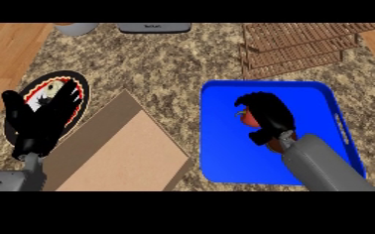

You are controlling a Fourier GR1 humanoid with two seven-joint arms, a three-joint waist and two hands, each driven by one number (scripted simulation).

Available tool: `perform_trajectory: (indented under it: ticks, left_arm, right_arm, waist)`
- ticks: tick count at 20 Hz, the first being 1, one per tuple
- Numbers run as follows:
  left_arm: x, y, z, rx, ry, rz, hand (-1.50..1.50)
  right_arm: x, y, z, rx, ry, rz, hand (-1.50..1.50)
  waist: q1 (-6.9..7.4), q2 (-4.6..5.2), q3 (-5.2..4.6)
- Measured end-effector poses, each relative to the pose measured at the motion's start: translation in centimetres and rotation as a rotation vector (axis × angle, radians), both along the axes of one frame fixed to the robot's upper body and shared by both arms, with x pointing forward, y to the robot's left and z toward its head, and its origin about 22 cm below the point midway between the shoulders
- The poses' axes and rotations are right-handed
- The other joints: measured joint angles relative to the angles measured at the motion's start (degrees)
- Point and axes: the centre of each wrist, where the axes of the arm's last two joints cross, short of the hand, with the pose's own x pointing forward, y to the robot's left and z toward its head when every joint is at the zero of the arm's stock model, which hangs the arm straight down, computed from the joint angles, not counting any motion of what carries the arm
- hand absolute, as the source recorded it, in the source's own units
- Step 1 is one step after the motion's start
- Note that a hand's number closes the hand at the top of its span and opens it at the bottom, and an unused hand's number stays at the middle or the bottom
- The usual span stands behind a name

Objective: Pick the bell pepper from the tray and place it in the tiered shelf

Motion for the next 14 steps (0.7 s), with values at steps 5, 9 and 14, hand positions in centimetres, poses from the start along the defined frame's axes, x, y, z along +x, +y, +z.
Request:
perform_trajectory:
  ticks: [5,9,14]
  left_arm:
    - [-0.3,0.2,-0.2,0.009,0.0,0.0,0.0]
    - [-0.5,0.3,-0.3,0.016,0.012,0.019,0.0]
    - [-1.0,0.7,-0.4,0.021,0.016,0.045,0.0]
  right_arm:
    - [0.3,0.7,-0.5,0.019,0.023,0.077,1.5]
    - [-0.1,1.1,-1.2,0.066,0.001,0.129,1.5]
    - [-1.1,0.5,-0.9,0.136,-0.001,0.174,1.5]
  waist:
    - [-0.36,-0.35,-0.07]
    - [-0.76,-0.35,-0.05]
    - [-1.63,-0.33,0.09]
